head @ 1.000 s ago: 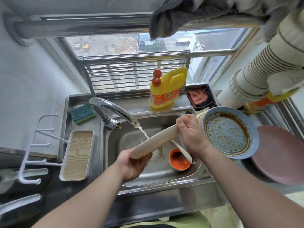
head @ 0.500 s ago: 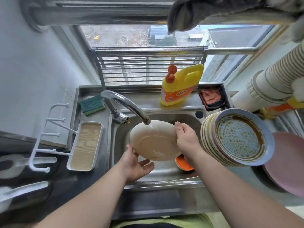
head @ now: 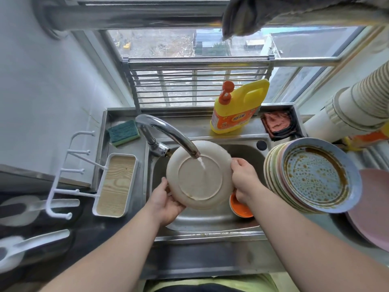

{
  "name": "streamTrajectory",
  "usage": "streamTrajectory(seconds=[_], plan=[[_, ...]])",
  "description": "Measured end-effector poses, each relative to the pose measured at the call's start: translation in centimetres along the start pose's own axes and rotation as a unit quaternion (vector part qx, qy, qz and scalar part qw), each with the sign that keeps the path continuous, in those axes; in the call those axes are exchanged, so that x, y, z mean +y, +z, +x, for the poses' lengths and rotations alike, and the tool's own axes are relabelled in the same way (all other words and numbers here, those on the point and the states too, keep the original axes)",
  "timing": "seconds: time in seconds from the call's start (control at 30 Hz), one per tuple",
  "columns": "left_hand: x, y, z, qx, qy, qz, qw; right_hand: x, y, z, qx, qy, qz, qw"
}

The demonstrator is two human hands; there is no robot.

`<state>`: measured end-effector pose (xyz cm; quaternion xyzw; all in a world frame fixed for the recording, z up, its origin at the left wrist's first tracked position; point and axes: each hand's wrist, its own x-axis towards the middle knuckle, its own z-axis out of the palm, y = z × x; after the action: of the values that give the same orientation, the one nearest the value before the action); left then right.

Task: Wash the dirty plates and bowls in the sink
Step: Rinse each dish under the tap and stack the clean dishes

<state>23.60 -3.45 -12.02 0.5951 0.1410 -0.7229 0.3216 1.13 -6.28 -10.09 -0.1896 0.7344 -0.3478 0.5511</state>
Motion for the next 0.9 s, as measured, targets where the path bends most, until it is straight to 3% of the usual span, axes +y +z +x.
streamTrajectory(seconds=[0.27,0.6,0.77,0.9], plan=[[1.1,3.7,-1.6,-0.079,0.079,0.141,0.984,2.3,-2.4,1.0,0.041,0.194,0.169,0.965],[2.5,8.3,-3.8,-0.167,0.099,0.194,0.962,3.9,-2.1,0.9,0.022,0.301,0.179,0.936],[2.9,9.5,-1.1,-0.099,0.075,0.150,0.981,3.5,-1.9,1.3,0.020,0.312,0.250,0.916],[3.5,8.4,1.5,-0.008,-0.003,-0.038,0.999,1.6,-2.4,1.7,0.048,0.326,0.351,0.877]])
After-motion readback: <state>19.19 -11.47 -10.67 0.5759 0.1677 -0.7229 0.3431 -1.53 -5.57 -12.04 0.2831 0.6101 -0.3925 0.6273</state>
